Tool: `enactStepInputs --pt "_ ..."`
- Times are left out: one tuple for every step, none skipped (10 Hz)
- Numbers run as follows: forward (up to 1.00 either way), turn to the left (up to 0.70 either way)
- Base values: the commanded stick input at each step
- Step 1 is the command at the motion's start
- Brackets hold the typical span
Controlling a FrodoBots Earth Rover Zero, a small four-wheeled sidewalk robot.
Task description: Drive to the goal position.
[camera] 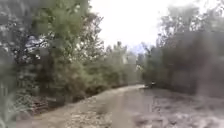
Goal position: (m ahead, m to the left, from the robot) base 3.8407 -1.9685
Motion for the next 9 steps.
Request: enactStepInputs --pt "0.85 -0.12" --pt "0.85 0.00" --pt "0.85 0.00" --pt "0.85 0.00" --pt "0.85 0.00" --pt "0.85 0.03" --pt "0.85 0.10" --pt "0.85 0.29" --pt "0.85 0.34"
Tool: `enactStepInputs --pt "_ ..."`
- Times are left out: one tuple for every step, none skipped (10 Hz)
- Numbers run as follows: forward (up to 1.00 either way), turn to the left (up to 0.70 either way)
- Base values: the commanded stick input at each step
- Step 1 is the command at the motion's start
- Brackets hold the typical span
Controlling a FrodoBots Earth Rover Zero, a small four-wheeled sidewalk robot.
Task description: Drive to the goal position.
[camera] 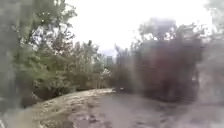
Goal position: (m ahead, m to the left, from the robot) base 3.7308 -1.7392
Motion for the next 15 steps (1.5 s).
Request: enactStepInputs --pt "0.85 0.34" --pt "0.85 0.03" --pt "0.85 0.01" --pt "0.85 0.00" --pt "0.85 0.02" --pt "0.85 0.14" --pt "0.85 0.34" --pt "0.85 0.34" --pt "0.85 0.17" --pt "0.85 0.00" --pt "0.85 0.00" --pt "0.85 0.00" --pt "0.85 0.00" --pt "0.85 0.00" --pt "0.85 0.00"
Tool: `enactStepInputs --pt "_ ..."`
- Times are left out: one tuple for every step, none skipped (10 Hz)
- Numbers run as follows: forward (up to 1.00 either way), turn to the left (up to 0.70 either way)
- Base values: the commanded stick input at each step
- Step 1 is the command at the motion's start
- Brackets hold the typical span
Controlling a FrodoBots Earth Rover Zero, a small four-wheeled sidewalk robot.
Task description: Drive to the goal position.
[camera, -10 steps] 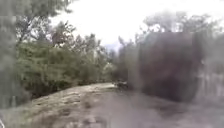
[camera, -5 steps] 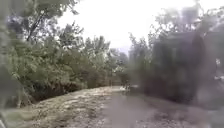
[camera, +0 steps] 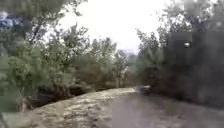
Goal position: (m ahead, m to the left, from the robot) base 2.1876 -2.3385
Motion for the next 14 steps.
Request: enactStepInputs --pt "0.85 0.00" --pt "0.85 0.00" --pt "0.85 0.00" --pt "0.85 0.00" --pt "0.85 0.00" --pt "0.85 0.00" --pt "0.85 0.00" --pt "0.85 0.00" --pt "0.85 0.00" --pt "0.85 0.00" --pt "0.85 0.00" --pt "0.85 0.00" --pt "0.85 0.00" --pt "0.85 0.00"
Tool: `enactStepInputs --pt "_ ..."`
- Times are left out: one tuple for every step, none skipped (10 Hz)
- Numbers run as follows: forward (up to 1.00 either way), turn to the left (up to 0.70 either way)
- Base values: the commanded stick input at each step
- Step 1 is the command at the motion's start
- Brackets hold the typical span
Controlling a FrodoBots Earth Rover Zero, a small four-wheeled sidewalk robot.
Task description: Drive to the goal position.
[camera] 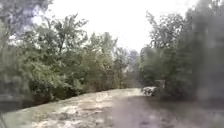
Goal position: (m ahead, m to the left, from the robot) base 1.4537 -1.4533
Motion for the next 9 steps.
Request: enactStepInputs --pt "0.85 -0.10" --pt "0.85 -0.27" --pt "0.85 -0.24" --pt "0.85 -0.05" --pt "0.85 0.02" --pt "0.85 0.02" --pt "0.85 0.02" --pt "0.85 0.02" --pt "0.85 0.02"
